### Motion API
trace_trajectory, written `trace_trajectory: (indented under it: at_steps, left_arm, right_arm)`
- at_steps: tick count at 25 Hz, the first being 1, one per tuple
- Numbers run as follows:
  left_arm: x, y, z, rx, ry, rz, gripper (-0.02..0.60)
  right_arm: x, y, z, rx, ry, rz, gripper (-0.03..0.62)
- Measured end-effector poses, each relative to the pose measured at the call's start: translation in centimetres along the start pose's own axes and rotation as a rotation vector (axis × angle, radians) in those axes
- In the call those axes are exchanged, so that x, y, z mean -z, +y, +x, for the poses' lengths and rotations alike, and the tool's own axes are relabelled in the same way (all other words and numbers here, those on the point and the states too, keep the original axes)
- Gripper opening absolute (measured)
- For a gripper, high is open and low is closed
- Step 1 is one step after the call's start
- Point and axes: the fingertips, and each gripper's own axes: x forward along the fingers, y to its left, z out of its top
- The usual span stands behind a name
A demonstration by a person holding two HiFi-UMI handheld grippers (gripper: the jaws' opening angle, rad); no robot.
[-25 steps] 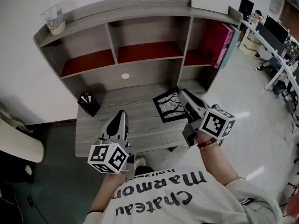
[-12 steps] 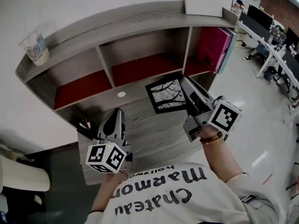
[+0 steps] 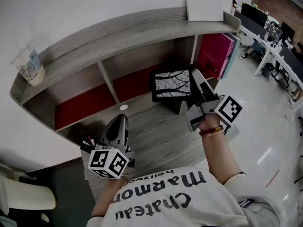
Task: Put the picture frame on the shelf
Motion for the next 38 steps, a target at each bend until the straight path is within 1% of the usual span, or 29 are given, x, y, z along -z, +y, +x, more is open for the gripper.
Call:
trace_trajectory:
  at_steps: [2, 5, 8, 13, 20, 22, 28, 33, 38]
  left_arm:
    - [0.1, 0.5, 0.4, 0.016, 0.012, 0.005, 0.017]
    - [0.4, 0.9, 0.7, 0.039, 0.029, 0.019, 0.017]
    - [0.6, 1.4, 0.9, 0.053, 0.039, 0.021, 0.017]
    - [1.1, 2.6, 1.1, 0.052, 0.048, 0.004, 0.017]
    - [1.7, 2.6, 1.2, 0.06, 0.059, -0.005, 0.017]
    - [1.6, 2.5, 1.2, 0.061, 0.056, -0.004, 0.017]
    - [2.0, 2.7, 0.9, 0.048, 0.061, -0.006, 0.017]
    - [2.3, 3.1, 0.3, 0.031, 0.068, -0.012, 0.017]
    - [2.2, 3.3, 0.1, 0.029, 0.066, -0.012, 0.017]
  right_arm:
    - [-0.3, -1.2, 0.4, 0.031, -0.065, 0.042, 0.074]
    - [-0.6, -3.0, 0.4, 0.098, -0.148, 0.071, 0.074]
    - [-0.4, -4.5, 0.0, 0.15, -0.207, 0.085, 0.074]
    - [-0.4, -6.1, -0.4, 0.197, -0.288, 0.112, 0.075]
    - [0.4, -7.9, 0.0, 0.212, -0.313, 0.292, 0.074]
    - [0.4, -8.3, 0.2, 0.219, -0.33, 0.328, 0.074]
    - [0.4, -10.0, -0.1, 0.268, -0.421, 0.378, 0.074]
    - [0.9, -11.9, -1.3, 0.331, -0.505, 0.441, 0.075]
    - [2.2, -12.6, -2.1, 0.373, -0.507, 0.493, 0.078]
